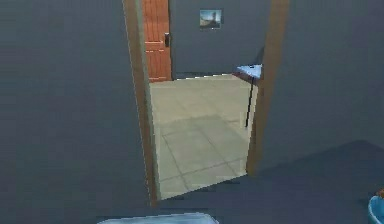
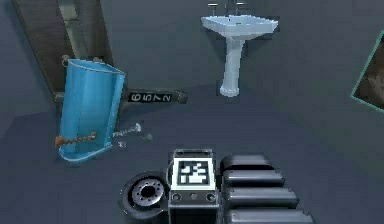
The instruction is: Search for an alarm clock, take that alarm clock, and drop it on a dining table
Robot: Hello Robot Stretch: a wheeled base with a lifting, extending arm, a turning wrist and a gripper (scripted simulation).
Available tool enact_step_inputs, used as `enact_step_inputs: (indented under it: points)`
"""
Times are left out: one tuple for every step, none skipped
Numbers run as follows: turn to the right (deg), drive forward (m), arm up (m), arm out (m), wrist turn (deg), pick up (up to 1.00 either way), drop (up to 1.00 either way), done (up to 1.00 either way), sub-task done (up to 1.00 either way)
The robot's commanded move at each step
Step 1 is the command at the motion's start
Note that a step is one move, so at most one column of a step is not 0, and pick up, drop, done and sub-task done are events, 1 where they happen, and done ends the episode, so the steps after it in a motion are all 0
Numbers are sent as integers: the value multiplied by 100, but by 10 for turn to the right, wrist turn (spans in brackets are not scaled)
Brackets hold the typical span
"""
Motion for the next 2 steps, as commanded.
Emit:
enact_step_inputs:
  points:
    - [30,0,0,0,0,0,0,0,0]
    - [90,0,0,0,0,0,0,0,0]
